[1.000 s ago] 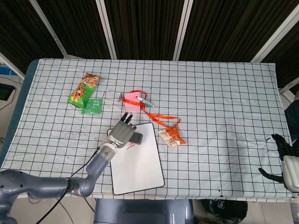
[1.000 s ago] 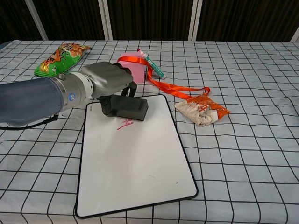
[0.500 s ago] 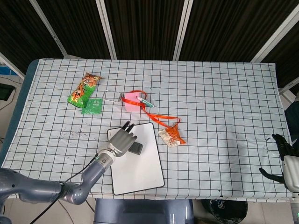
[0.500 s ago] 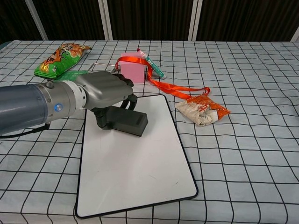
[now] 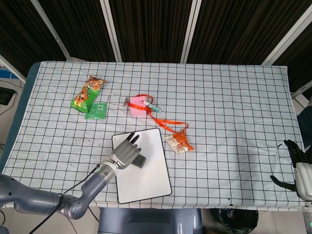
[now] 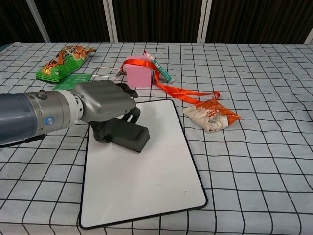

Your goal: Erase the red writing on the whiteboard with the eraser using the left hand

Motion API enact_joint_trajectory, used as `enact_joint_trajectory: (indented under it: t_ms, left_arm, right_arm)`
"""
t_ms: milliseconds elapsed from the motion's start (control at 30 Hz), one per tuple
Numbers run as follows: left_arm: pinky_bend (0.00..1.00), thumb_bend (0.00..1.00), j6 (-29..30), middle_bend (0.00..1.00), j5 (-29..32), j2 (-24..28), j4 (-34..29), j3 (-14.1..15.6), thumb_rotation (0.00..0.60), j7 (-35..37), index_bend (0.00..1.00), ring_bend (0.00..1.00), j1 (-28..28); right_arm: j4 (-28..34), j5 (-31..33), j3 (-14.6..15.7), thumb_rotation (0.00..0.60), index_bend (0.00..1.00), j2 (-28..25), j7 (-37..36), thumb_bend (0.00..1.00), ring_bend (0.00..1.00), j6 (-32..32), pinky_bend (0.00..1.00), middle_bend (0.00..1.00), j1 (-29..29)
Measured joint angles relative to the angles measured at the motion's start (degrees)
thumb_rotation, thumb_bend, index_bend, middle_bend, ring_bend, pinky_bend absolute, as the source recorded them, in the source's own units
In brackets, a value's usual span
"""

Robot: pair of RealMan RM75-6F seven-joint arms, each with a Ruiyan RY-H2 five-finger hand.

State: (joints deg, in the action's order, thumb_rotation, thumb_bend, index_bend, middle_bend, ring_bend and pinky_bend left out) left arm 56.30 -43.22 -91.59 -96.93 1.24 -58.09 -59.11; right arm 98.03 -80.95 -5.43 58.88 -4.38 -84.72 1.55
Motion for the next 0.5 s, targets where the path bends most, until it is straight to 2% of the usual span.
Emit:
enact_joint_trajectory:
  t_ms: [500]
  left_arm:
    - [0.00, 0.32, -0.50, 0.43, 6.84, -3.79, 8.80, -3.14, 0.600, -1.72, 0.40, 0.00, -3.40]
  right_arm:
    - [-0.17, -0.42, 0.06, 0.600, 0.07, -0.10, -0.74, 0.18, 0.19, 0.01, 0.21, 0.10, 0.02]
